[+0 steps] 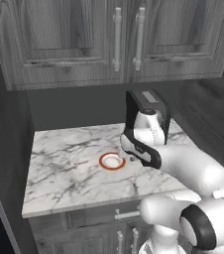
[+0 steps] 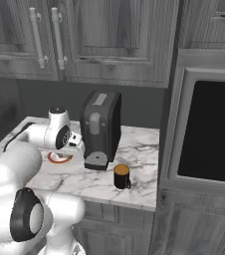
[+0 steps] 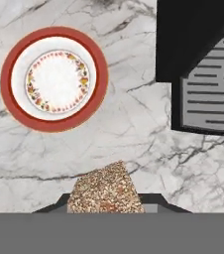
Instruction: Take a sugar cube from the saucer and place it inside the coffee. Then, grab milk from the fridge and place it next to the coffee on the counter to sweeten the coffee.
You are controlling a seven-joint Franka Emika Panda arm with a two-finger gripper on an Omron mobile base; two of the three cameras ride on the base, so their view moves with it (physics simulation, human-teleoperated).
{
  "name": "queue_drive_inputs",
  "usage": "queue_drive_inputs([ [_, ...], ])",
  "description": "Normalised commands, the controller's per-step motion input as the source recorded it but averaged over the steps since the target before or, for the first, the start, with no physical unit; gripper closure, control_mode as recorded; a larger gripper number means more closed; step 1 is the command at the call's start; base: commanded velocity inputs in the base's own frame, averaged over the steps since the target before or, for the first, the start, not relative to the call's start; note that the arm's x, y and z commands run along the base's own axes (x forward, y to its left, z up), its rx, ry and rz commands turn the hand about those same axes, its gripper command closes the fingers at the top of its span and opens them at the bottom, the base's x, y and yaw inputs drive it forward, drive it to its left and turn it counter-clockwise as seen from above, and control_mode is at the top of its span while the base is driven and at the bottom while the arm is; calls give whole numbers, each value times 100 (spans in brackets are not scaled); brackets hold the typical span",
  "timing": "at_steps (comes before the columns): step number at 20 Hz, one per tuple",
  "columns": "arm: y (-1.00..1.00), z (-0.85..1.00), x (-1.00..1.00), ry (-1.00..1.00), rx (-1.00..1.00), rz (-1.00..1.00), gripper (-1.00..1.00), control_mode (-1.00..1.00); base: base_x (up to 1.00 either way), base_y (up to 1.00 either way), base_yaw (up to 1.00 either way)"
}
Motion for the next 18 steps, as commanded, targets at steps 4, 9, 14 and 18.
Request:
queue_drive_inputs([
  [4,-100,61,-100,-9,12,-8,100,-100,0,0,0],
  [9,-100,68,-66,-5,9,-18,100,-100,0,0,0],
  [14,-100,69,-5,0,5,-38,100,-100,0,0,0],
  [18,-100,41,16,0,0,-41,100,-100,0,0,0],
])
